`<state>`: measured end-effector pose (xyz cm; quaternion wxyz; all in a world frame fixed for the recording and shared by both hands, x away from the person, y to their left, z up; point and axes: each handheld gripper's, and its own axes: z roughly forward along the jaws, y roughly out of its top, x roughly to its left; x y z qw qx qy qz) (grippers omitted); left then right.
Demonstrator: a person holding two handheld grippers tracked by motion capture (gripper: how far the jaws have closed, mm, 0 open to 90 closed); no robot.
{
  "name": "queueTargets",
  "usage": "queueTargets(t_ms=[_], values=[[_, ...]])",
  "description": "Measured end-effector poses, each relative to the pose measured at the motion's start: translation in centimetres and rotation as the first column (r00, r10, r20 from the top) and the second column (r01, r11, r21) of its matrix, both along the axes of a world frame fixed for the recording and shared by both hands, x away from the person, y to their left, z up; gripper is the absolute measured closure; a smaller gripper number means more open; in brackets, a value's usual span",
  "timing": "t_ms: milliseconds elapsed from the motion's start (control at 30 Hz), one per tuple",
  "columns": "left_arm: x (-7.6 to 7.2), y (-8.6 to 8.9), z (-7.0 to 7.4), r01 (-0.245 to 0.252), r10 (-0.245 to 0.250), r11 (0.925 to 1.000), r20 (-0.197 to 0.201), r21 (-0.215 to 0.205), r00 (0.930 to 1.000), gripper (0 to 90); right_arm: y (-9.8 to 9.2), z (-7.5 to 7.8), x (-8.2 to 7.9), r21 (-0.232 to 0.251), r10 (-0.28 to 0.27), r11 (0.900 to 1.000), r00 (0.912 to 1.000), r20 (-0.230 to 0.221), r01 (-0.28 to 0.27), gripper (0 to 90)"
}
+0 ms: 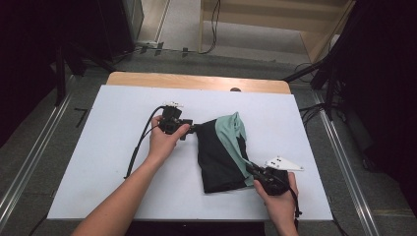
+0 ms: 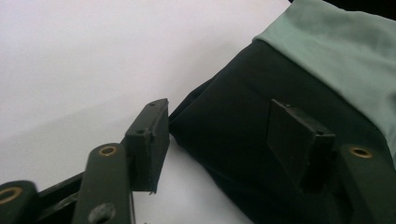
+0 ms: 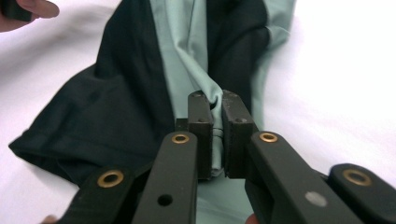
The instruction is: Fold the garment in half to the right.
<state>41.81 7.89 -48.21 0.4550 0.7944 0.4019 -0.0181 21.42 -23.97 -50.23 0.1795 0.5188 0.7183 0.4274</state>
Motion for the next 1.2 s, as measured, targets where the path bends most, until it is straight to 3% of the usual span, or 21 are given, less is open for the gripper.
queueTargets(t_ms=[300,533,867,967,1100,1200], values=[[-0.1,-0.1,-0.3,0.008,-0.008,0.9997,-0.003,-0.023,1.0000,40.6,-1.9,-1.3,-1.6,-0.056,-0.067,0.996,0.9957,-0.065,0.063,83.7],[-0.1,-0.4,-0.4,0.049,-0.049,0.9920,0.001,-0.116,0.9988,40.4,-2.0,-2.2,-1.1,-0.113,-0.100,0.990,0.9893,-0.106,0.088,83.5],[0.3,-2.1,-0.5,0.061,-0.064,0.9920,-0.021,-0.110,0.9977,39.1,-2.4,-2.4,-0.8,-0.103,-0.100,0.991,0.9864,-0.131,0.087,83.5],[0.4,-2.7,-0.6,0.057,-0.060,0.9932,-0.030,-0.102,0.9977,49.3,-2.4,-2.4,-0.8,-0.108,-0.098,0.991,0.9869,-0.128,0.084,83.5],[0.3,-3.3,-0.3,0.075,-0.076,0.9969,-0.051,-0.024,0.9958,74.8,-2.3,-2.4,-0.8,-0.108,-0.094,0.991,0.9875,-0.127,0.080,83.5],[0.5,-3.1,-0.2,0.059,-0.060,0.9980,-0.070,-0.025,0.9957,79.7,-2.3,-2.5,-0.8,-0.102,-0.090,0.992,0.9883,-0.123,0.078,83.5]])
